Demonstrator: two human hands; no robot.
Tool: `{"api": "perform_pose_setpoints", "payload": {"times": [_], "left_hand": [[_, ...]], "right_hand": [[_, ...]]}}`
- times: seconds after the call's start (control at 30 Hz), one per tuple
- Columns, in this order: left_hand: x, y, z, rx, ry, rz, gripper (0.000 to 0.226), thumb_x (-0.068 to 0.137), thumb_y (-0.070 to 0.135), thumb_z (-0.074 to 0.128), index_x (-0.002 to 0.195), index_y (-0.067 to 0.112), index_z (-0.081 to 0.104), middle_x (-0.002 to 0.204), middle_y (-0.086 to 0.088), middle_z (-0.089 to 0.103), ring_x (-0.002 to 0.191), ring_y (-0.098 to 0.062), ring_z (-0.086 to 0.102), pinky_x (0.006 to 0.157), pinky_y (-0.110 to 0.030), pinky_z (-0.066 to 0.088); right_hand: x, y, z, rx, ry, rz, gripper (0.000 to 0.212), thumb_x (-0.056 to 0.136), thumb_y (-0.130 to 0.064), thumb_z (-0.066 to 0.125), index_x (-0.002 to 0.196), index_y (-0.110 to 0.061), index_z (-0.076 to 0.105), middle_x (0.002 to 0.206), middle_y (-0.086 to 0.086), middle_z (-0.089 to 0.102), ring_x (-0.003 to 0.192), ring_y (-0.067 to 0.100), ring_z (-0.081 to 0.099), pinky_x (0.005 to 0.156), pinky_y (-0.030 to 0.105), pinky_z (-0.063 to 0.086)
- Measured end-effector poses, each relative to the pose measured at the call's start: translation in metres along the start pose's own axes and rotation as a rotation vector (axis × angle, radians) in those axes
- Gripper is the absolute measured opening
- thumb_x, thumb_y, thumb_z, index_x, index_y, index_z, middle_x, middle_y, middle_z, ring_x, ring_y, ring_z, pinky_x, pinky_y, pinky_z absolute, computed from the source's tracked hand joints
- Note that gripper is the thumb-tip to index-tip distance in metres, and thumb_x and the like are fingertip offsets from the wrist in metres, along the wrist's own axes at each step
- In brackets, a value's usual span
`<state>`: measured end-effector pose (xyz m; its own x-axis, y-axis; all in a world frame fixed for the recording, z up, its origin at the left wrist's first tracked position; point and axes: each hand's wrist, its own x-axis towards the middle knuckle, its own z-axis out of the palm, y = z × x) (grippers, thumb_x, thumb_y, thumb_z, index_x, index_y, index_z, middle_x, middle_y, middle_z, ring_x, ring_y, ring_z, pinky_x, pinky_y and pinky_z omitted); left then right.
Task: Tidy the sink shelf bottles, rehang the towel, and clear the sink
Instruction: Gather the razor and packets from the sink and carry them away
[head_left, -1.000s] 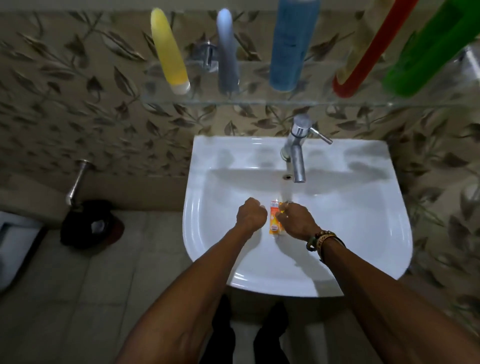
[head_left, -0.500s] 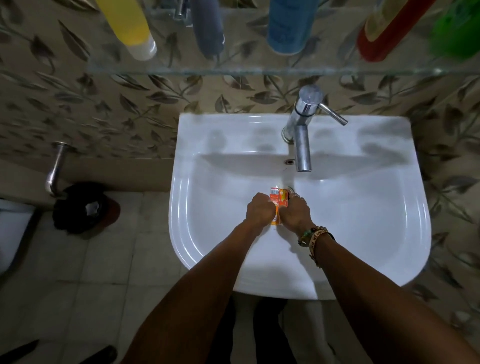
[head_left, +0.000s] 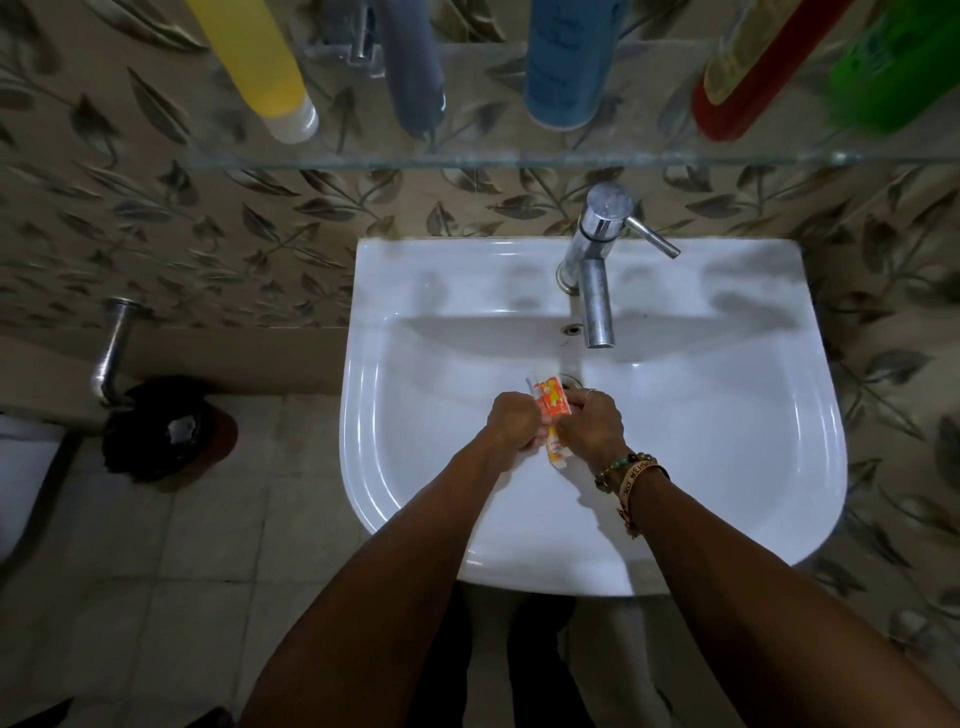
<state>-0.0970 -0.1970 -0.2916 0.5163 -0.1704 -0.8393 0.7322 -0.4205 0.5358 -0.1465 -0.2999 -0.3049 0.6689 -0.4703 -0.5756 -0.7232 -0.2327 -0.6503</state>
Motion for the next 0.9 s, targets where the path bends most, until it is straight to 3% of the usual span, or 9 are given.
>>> {"api": "perform_pose_setpoints", "payload": {"times": [0.1,0.2,0.33,0.43,0.5,0.63,0.77,0.9], "left_hand": [[-0.014,0.014,-0.001,0.011,-0.016,0.05,0.02,0.093,0.0,0.042,0.084,0.008,0.058,0.074,-0.011,0.056,0.053,-0.016,0.049,0.053,-0.026,0.042],[-0.027,0.025,-0.002,0.021,0.002,0.098,0.017,0.093,0.005,0.047,0.086,0.008,0.061,0.079,-0.013,0.06,0.062,-0.019,0.055,0.063,-0.031,0.051],[-0.046,0.034,-0.006,0.106,0.028,0.154,0.007,0.086,0.008,0.064,0.08,0.008,0.061,0.077,-0.01,0.065,0.064,-0.02,0.06,0.072,-0.034,0.056],[-0.063,0.038,-0.005,0.1,-0.058,0.164,0.013,0.085,0.001,0.067,0.097,-0.002,0.069,0.093,-0.016,0.074,0.061,-0.018,0.068,0.066,-0.031,0.061],[-0.074,0.041,-0.002,0.112,-0.094,0.198,0.019,0.085,-0.004,0.067,0.103,-0.005,0.069,0.099,-0.018,0.073,0.066,-0.02,0.071,0.065,-0.03,0.062],[-0.099,0.051,0.012,0.145,-0.145,0.26,0.017,0.086,-0.002,0.07,0.102,-0.004,0.069,0.103,-0.018,0.073,0.086,-0.029,0.074,0.082,-0.041,0.061],[-0.119,0.061,0.03,0.221,-0.22,0.302,0.006,0.085,-0.003,0.071,0.085,0.002,0.068,0.089,-0.014,0.073,0.068,-0.021,0.073,0.075,-0.038,0.063],[-0.139,0.069,0.055,0.282,-0.293,0.333,0.012,0.085,-0.003,0.07,0.097,-0.005,0.068,0.099,-0.018,0.074,0.086,-0.029,0.075,0.083,-0.043,0.061]], "right_hand": [[-0.009,-0.008,-0.009,0.078,0.022,-0.042,0.024,0.078,-0.003,0.072,0.093,-0.02,0.076,0.089,0.0,0.075,0.084,0.016,0.069,0.077,0.029,0.055],[-0.018,-0.017,-0.025,0.115,0.063,-0.063,0.027,0.082,0.002,0.066,0.102,-0.012,0.076,0.087,0.0,0.072,0.082,0.017,0.068,0.075,0.029,0.056],[-0.031,-0.026,-0.049,0.192,0.061,-0.076,0.028,0.083,0.003,0.065,0.107,-0.008,0.074,0.093,0.007,0.075,0.085,0.024,0.072,0.081,0.043,0.06],[-0.045,-0.031,-0.067,0.263,0.058,-0.066,0.028,0.079,0.002,0.069,0.106,-0.007,0.074,0.096,0.011,0.076,0.089,0.029,0.073,0.082,0.046,0.06],[-0.056,-0.031,-0.079,0.277,0.068,-0.065,0.027,0.078,0.001,0.071,0.104,-0.005,0.074,0.093,0.011,0.076,0.087,0.028,0.073,0.079,0.045,0.061],[-0.081,-0.029,-0.11,0.307,0.071,-0.076,0.021,0.08,0.002,0.068,0.098,-0.007,0.074,0.083,0.007,0.076,0.073,0.022,0.073,0.061,0.034,0.059],[-0.106,-0.025,-0.142,0.297,0.11,-0.095,0.016,0.079,-0.001,0.073,0.087,-0.015,0.074,0.085,0.008,0.076,0.075,0.023,0.073,0.062,0.034,0.058],[-0.133,-0.017,-0.172,0.32,0.151,-0.101,0.021,0.078,0.002,0.073,0.096,-0.008,0.073,0.089,0.012,0.076,0.077,0.026,0.074,0.059,0.033,0.058]]}}
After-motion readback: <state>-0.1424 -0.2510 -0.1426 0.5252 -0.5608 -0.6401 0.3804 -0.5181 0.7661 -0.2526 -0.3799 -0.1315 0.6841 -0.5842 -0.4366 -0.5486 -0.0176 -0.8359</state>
